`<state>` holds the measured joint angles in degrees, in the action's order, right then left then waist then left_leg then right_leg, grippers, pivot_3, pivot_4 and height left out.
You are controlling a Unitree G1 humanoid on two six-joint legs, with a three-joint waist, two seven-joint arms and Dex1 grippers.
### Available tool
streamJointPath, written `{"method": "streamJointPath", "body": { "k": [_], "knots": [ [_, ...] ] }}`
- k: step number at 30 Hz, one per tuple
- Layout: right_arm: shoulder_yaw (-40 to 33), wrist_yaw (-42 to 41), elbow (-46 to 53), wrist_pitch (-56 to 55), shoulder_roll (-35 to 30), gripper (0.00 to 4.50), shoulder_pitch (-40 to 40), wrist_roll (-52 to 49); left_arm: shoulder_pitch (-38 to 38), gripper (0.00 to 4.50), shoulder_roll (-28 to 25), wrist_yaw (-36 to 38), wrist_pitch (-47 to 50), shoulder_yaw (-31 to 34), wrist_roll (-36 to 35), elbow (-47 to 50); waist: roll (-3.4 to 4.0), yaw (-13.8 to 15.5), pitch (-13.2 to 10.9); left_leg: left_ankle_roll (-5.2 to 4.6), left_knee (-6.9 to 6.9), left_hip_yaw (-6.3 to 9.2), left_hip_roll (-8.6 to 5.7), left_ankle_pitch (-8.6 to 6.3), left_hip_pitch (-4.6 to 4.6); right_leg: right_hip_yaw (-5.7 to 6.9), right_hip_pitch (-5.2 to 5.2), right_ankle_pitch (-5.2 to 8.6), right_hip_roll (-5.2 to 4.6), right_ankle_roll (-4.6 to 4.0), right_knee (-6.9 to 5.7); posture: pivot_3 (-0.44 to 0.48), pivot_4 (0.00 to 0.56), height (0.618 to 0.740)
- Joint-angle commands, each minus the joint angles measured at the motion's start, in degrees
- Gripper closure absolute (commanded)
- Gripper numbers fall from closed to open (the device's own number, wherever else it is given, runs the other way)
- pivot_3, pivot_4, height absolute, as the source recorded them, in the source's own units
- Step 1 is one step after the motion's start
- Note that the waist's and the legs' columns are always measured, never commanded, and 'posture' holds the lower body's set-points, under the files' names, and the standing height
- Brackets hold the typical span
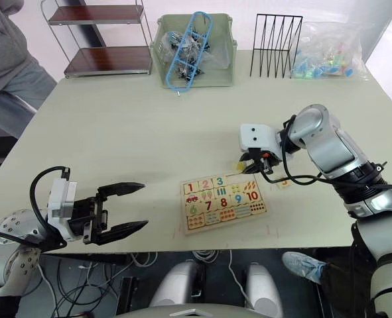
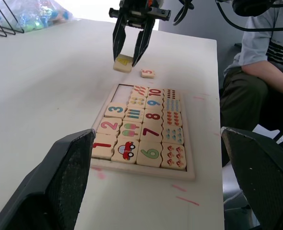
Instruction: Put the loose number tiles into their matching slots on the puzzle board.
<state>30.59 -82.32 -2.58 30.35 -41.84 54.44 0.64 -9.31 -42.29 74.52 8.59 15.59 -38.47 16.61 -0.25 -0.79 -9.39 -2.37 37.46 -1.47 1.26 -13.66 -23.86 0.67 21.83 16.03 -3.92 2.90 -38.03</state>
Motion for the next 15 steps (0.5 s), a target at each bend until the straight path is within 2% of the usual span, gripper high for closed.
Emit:
{"method": "streamJointPath", "body": {
  "k": [1,15],
  "knots": [
    [1.8,-1.0,0.9,2.4,1.0,3.66,3.1,2.6,-0.2,0.0,0.1,-0.3,-0.7,1.4,-0.8,1.4,0.0,0.0,0.0,0.0,0.0,0.0,0.01,0.0,0.0,0.0,0.02,0.0,0.01,0.0,-0.01,0.0,0.15,0.74],
    [7.1,-0.5,-0.8,9.3,6.0,3.66,6.4,8.1,-0.8,0.0,0.4,-0.3,-1.7,1.6,-0.3,0.9,0.0,-0.1,0.0,0.0,-0.01,-0.01,-0.01,0.0,0.0,0.0,0.04,0.0,0.0,0.0,-0.01,0.0,0.15,0.74]
  ]
}}
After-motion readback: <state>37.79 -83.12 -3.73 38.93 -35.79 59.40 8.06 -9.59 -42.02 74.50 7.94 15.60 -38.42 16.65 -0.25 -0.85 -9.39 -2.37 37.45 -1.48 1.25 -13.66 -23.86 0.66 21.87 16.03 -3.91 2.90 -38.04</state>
